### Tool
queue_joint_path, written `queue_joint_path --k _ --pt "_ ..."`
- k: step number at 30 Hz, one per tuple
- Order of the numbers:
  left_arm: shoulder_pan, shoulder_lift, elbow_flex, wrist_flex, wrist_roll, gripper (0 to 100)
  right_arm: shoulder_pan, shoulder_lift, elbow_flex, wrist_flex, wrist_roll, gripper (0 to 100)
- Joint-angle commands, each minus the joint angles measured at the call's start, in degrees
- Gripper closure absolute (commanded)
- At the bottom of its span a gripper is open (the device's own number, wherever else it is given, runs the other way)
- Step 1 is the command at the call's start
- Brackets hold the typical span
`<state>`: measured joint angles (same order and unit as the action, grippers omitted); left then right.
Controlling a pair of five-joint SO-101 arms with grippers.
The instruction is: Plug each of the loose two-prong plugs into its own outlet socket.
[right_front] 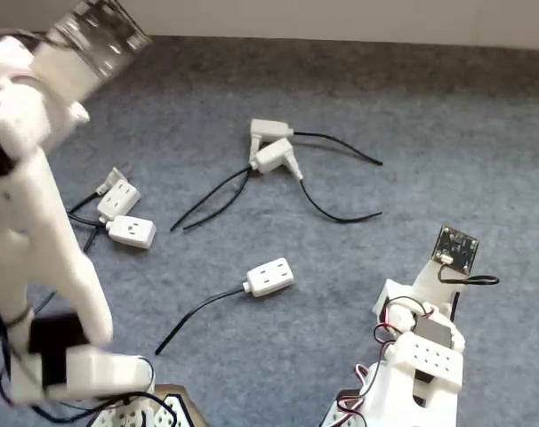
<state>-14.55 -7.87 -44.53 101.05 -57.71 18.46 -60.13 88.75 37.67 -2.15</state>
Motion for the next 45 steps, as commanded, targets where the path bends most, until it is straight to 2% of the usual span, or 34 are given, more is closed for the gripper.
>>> queue_joint_path --k 1,4,12,18,22,30,34,42,45 --pt "8.66 -17.63 20.62 -1.58 0.18 99 -0.57 -0.66 -0.92 -1.01 -0.26 98.8" --pt "15.08 -27.65 34.77 -6.07 3.96 99 -0.57 -0.66 -0.92 -1.01 -0.26 98.8" --pt "30.64 -49.89 64.04 -18.99 26.55 99 -0.57 -0.66 -0.92 -1.01 -0.26 98.8" --pt "42.68 -62.99 79.16 -27.43 40.62 99 -0.48 -0.66 -0.75 -1.01 -0.18 98.8" --pt "47.43 -71.6 88.57 -33.23 50.2 99 -0.22 -0.66 -0.75 -1.01 -0.18 98.8" --pt "47.25 -89.54 108.62 -46.95 52.92 99 -0.66 -0.66 -1.19 -0.92 -0.18 98.8" --pt "47.08 -97.54 115.3 -49.93 60.75 99 -2.15 -0.75 -4.35 -0.75 -0.18 98.8" --pt "43.47 -96.13 121.89 -56.79 69.27 99 -6.9 -0.75 -16.75 -0.13 -0.18 99.1" --pt "41.8 -96.13 124.62 -58.73 69.71 99 -9.71 -0.75 -25.98 6.2 -0.26 99.1"
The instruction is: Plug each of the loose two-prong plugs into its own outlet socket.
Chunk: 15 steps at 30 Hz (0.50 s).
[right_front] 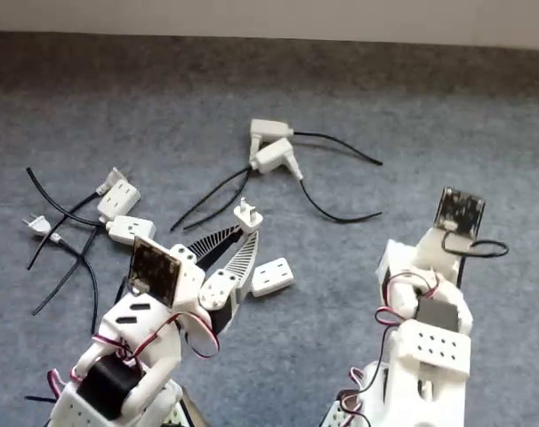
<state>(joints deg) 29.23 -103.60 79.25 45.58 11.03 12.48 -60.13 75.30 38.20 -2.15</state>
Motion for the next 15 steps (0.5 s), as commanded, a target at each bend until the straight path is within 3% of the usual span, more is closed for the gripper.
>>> queue_joint_path --k 1,7,15 --pt "-2.33 -0.4 1.71 -4.75 1.05 99 -4.79 -0.75 -16.13 8.04 -0.26 99.1" --pt "-2.42 -0.4 6.02 -11.16 1.05 99 -13.41 -0.75 -38.9 18.15 -0.26 99.1" --pt "-2.42 -0.4 6.2 -13.27 0.88 99 -36.53 -0.75 -56.92 26.15 -0.18 99.1"
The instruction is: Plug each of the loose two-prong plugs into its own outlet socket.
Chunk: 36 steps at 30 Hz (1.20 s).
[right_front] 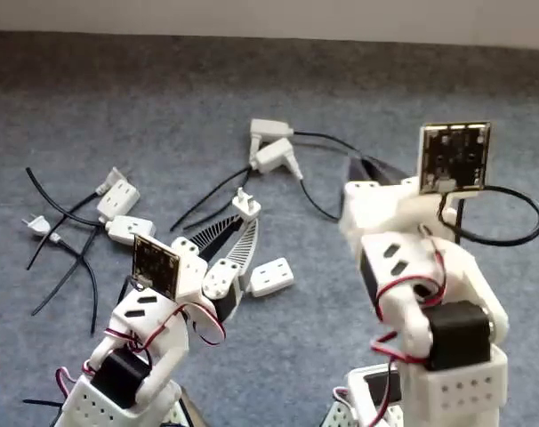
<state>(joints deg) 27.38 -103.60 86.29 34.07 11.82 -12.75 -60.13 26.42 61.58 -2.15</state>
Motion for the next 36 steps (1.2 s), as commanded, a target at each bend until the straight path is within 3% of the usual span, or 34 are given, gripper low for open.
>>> queue_joint_path --k 1,4,9,12,19,31,36 --pt "-0.57 -0.4 -0.84 -1.76 0.09 99 -14.2 -0.75 -8.84 3.38 -0.18 99.1" --pt "-0.48 -0.4 -0.84 -3.52 0.35 99 -22.81 -0.75 -9.54 3.82 0.97 99.1" --pt "2.51 -0.4 -0.48 -7.65 0.35 99 -36.7 -0.66 -5.23 3.56 15.03 99.1" --pt "6.02 -0.4 -0.31 -8.62 0.09 99 -40.57 -0.22 -1.45 2.24 19.43 99.1" --pt "9.1 -0.4 -0.48 -8.7 0.0 99 -36.7 -0.22 8.92 -10.59 20.4 99.1" --pt "9.19 -0.4 -3.65 -8.79 0.26 99 -19.12 -0.13 20.44 -22.73 20.48 99.1" --pt "9.1 -0.4 -5.14 -10.11 0.09 99 -14.99 -0.13 25.54 -25.27 20.48 99.1"
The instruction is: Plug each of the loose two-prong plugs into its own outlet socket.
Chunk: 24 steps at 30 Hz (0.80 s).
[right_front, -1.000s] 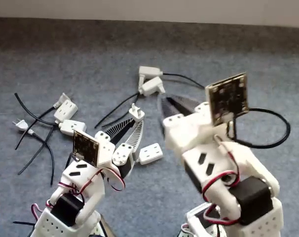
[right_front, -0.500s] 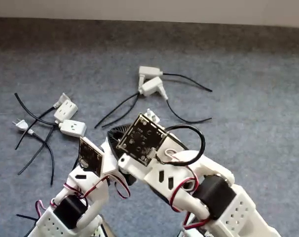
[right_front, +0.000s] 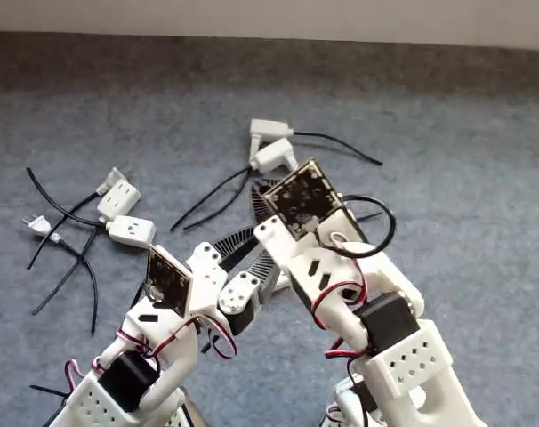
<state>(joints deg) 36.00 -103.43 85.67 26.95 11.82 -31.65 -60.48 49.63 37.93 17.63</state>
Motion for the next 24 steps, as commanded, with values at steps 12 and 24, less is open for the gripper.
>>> queue_joint_path --k 12,24 --pt "0.04 -0.57 -3.65 -4.22 0.0 99 7.08 0.13 3.03 -1.63 0.7 99.1" --pt "0.04 -0.48 -0.84 -4.31 0.0 99 6.99 -0.31 -8.31 -1.19 0.7 99.1"
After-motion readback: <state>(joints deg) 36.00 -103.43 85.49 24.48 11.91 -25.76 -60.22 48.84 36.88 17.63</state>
